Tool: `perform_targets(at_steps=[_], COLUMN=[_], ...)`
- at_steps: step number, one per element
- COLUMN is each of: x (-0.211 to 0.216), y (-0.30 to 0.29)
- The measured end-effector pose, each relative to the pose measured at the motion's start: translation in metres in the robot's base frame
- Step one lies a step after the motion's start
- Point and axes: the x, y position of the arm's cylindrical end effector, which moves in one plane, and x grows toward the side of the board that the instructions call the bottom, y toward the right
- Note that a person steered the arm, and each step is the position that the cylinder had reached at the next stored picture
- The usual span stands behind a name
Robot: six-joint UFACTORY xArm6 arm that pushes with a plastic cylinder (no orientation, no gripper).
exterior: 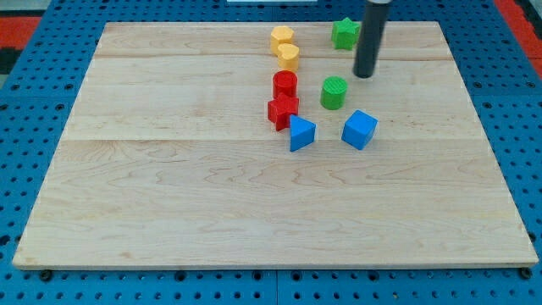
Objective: Move the green circle to the right side of the red circle
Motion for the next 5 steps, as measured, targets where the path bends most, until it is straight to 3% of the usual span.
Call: perform_targets(at_steps=[2,4,5], x=[0.0,0.004,0.019], y=[0.015,-0.024,-0.006])
